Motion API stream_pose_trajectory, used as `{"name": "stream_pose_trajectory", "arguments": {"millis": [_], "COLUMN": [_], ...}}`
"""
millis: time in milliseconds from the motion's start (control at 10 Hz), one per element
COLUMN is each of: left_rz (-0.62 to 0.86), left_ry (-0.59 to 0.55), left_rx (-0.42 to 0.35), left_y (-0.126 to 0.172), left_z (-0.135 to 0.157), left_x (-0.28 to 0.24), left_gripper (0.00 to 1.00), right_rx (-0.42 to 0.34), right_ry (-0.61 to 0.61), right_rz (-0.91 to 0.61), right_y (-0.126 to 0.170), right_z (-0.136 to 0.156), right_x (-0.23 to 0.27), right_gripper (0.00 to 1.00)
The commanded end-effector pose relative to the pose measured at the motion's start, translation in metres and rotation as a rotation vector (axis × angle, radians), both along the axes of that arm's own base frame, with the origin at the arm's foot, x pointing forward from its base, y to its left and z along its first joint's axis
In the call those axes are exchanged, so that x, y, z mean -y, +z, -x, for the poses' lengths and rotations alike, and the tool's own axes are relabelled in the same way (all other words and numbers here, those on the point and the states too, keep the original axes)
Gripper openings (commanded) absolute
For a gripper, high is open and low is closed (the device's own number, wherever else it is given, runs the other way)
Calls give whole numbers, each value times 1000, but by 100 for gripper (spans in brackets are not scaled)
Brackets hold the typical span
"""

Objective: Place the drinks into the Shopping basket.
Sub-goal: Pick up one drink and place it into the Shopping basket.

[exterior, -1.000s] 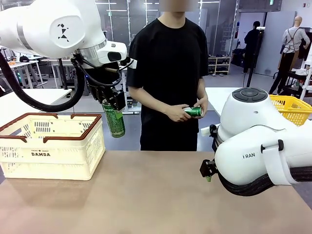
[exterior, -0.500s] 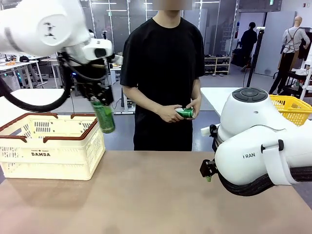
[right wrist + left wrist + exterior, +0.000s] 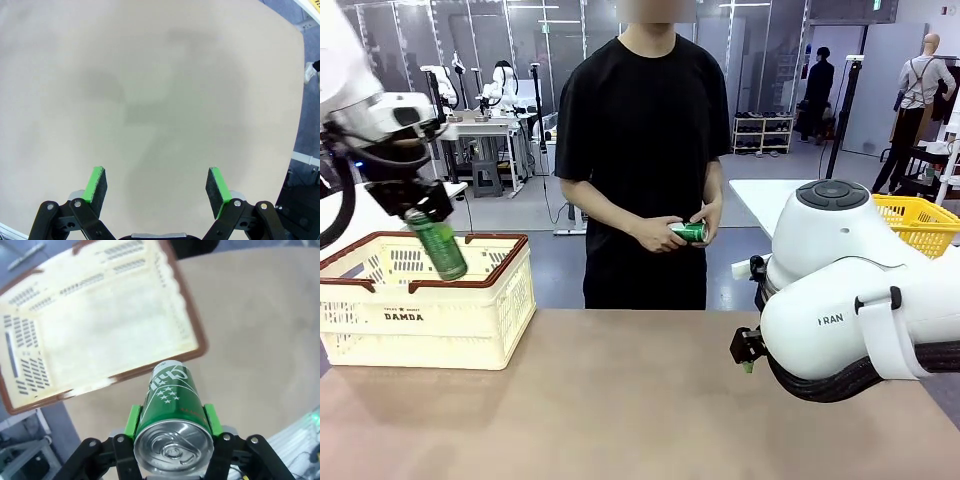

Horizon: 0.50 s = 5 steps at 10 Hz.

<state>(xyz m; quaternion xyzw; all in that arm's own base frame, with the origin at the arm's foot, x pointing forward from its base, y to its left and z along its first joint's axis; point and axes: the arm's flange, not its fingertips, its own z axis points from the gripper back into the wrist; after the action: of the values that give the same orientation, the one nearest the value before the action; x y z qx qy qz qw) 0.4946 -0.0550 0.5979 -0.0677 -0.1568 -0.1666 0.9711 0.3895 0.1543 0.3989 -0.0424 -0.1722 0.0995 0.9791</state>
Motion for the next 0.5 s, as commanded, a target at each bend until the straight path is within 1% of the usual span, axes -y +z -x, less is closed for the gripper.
{"name": "stream_pose_trajectory", "arguments": {"millis": [0, 200, 400], "left_rz": [82, 92, 89], "left_ry": [26, 60, 99], "left_rx": [7, 8, -26], "left_y": [-1, 9, 14], "left_z": [-22, -35, -50], "left_x": [-25, -40, -50], "left_gripper": [58, 58, 58], "right_rx": [-2, -2, -2], "right_ry": [1, 1, 1], "right_rz": [-3, -3, -3], "right_y": [-1, -1, -1], "right_z": [-1, -1, -1], "right_x": [0, 0, 0], "right_gripper": [100, 100, 100]}}
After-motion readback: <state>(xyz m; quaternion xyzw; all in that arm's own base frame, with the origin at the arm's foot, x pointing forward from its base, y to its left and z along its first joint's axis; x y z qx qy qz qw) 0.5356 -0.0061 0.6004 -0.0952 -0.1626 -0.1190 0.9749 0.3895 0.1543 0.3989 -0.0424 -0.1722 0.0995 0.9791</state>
